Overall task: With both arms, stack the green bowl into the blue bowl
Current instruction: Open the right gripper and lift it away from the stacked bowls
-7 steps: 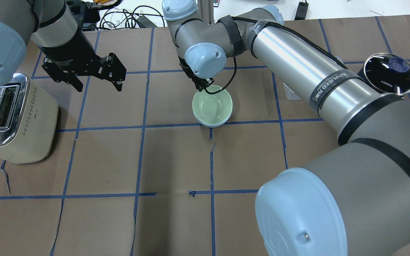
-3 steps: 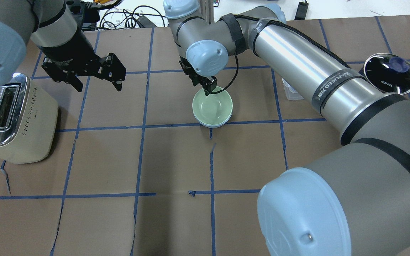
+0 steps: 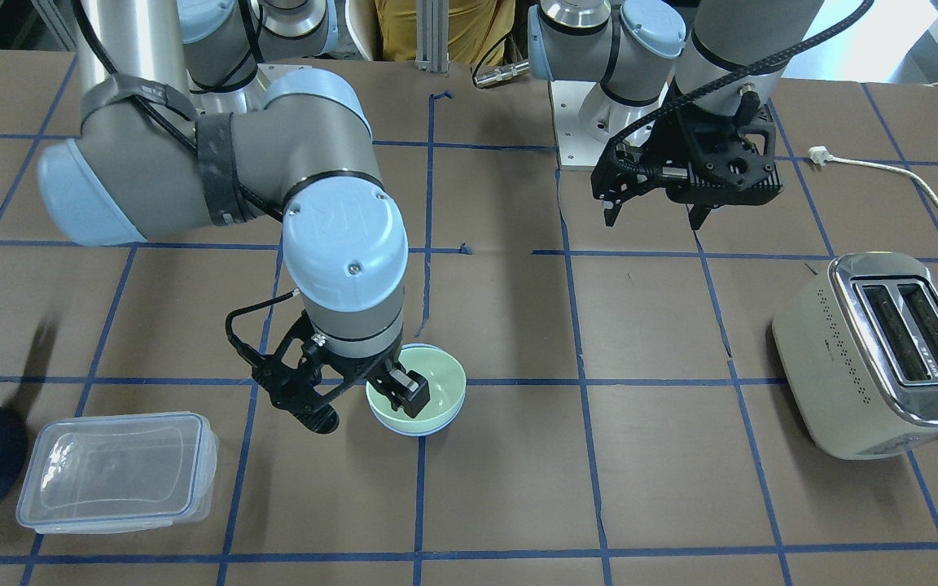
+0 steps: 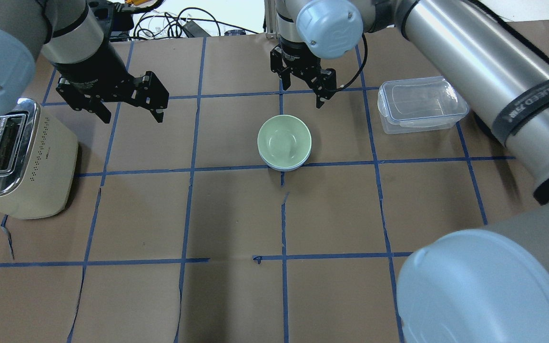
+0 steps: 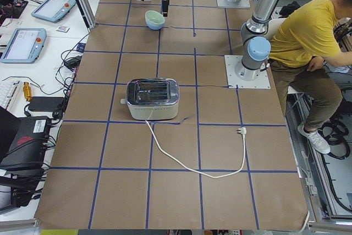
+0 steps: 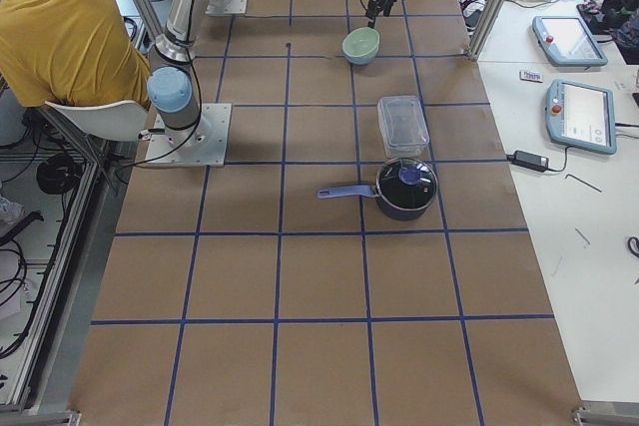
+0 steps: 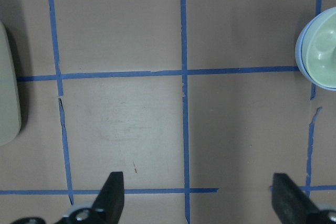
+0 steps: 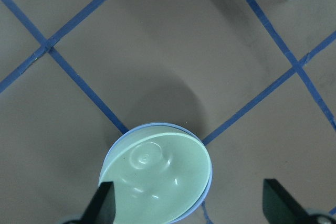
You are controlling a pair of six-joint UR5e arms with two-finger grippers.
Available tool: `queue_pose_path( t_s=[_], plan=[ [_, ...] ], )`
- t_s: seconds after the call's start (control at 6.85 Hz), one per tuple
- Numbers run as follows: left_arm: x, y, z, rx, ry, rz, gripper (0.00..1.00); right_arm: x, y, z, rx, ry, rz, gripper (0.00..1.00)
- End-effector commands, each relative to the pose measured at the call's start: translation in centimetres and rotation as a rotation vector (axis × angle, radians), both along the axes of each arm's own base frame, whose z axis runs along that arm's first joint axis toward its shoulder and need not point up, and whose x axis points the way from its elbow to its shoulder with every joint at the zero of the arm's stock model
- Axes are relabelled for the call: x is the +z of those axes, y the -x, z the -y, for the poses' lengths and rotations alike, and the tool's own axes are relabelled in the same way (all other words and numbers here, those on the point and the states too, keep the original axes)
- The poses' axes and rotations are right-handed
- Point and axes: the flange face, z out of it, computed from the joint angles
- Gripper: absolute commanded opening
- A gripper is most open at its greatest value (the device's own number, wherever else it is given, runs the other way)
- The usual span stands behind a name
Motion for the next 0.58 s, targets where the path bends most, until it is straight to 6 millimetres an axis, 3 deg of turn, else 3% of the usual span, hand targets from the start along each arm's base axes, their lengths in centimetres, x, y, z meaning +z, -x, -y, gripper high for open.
queue_pose_path(
  t_s=[0.0,0.29,0.44],
  plan=[
    [-0.1,0.0,-0.2,0.010,-0.002,0.000,1.00,4.4,4.2,-0.5,0.325,0.025,0.002,1.00],
    [-0.2,0.0,-0.2,0.015,-0.002,0.000,1.00,5.3,10.2,-1.3,0.567,-0.053,0.022,1.00],
    [-0.2,0.0,-0.3,0.017,0.001,0.000,1.00,7.2,12.0,-3.4,0.580,-0.032,0.019,1.00]
  ],
)
